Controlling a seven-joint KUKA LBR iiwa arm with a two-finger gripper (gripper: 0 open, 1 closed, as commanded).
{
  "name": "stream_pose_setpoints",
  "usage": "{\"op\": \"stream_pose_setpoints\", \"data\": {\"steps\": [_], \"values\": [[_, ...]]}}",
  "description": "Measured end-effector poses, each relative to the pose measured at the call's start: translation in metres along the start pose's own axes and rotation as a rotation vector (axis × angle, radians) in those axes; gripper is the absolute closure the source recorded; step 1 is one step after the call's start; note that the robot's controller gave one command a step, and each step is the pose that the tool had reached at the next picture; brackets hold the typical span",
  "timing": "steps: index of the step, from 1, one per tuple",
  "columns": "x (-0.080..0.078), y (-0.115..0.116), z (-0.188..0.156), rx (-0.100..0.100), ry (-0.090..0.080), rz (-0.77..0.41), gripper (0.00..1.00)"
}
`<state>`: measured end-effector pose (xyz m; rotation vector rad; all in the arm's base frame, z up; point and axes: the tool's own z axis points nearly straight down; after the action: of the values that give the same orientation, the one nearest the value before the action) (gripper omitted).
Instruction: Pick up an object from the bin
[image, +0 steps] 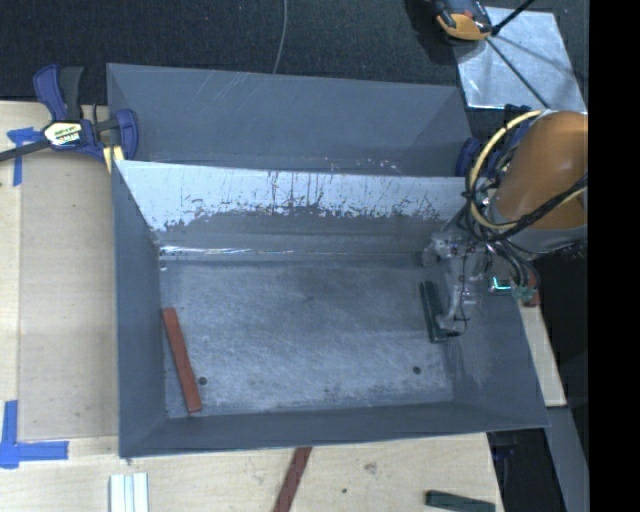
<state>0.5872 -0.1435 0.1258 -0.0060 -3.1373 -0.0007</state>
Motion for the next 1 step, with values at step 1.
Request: {"op": "stream_pose_setpoints", "data": {"steps": [1], "values": [[-0.0021,0.0003,-0.0049,0.002,-0.008,-0.003,0.00]]}}
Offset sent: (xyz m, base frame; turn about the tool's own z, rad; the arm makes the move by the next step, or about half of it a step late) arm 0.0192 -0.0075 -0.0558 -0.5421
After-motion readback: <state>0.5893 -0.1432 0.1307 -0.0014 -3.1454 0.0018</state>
